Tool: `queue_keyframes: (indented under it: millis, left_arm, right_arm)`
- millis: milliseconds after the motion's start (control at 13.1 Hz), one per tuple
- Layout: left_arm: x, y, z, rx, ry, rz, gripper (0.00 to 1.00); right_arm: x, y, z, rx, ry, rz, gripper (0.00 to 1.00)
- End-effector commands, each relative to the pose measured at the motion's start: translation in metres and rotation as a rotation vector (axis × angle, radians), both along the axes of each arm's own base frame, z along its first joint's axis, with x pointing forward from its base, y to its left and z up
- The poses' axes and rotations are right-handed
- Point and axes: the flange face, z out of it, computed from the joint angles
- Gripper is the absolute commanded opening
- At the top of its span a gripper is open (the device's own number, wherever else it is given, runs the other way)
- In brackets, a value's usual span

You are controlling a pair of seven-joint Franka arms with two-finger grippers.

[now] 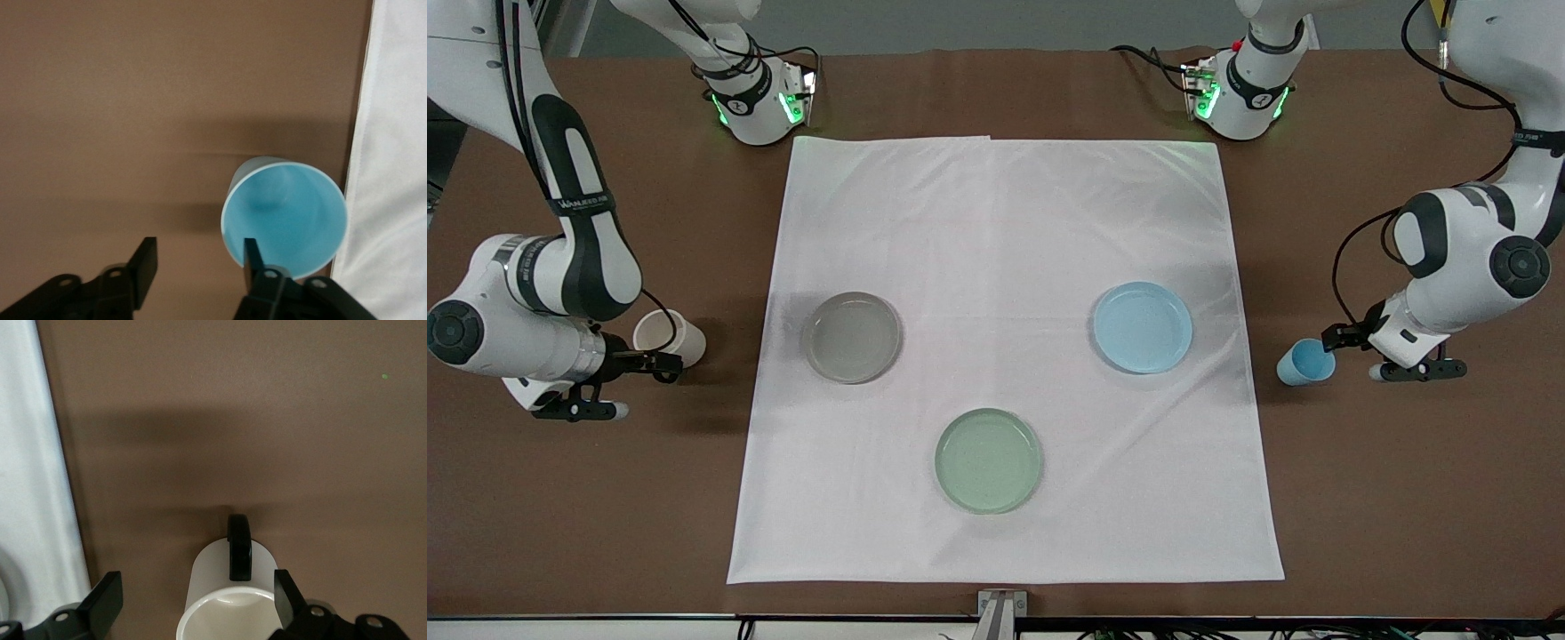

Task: Place blue cup in blue plate and white mug in gray plate
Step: 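Grasp the white mug with the right gripper while the left gripper grasps the cup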

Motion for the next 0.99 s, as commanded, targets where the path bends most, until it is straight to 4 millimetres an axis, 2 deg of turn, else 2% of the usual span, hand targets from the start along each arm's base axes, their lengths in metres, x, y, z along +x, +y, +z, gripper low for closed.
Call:
queue_keyframes:
  millis: [0,76,306,382,458,535,688,764,917]
  left_arm:
    - [0.006,-0.007,-0.003,0.005,-0.023,-0.015,0.54]
    - [0.006,-0.008,-0.007,0.004,-0.019,-0.01,0.49]
    - [0.005,-0.012,-0.019,-0.001,-0.007,-0.013,0.17]
    - [0.006,-0.016,-0.018,-0.005,-0.009,-0.017,0.07]
    - [0.008,-0.02,-0.013,-0.008,-0.017,-0.02,0.01]
    - [0.008,-0.025,-0.008,-0.012,-0.019,-0.024,0.0]
    - [0.011,-0.048,0.023,-0.018,-0.054,-0.038,0.0]
    - [0.007,-0.068,0.037,-0.023,-0.033,-0.028,0.0]
    - [-0.005,-0.125,0.047,-0.036,0.033,0.02,0.0]
  right_arm:
    - [0.0,-0.009,-0.011,-0.002,0.013,-0.004,1.0]
    - [-0.001,-0.01,-0.018,0.0,0.022,-0.007,1.0]
    - [0.0,-0.014,-0.034,0.0,0.024,-0.011,0.98]
    - [-0.001,-0.017,-0.035,0.004,0.026,0.001,0.89]
    - [-0.002,-0.018,-0.035,0.011,0.027,0.037,0.82]
    - [-0.002,-0.024,-0.035,0.016,0.028,0.055,0.76]
    - [-0.003,-0.029,-0.035,0.018,0.029,0.056,0.62]
    - [-0.004,-0.029,-0.035,0.018,0.031,0.056,0.56]
    - [-0.003,-0.027,-0.035,0.017,0.03,0.058,0.47]
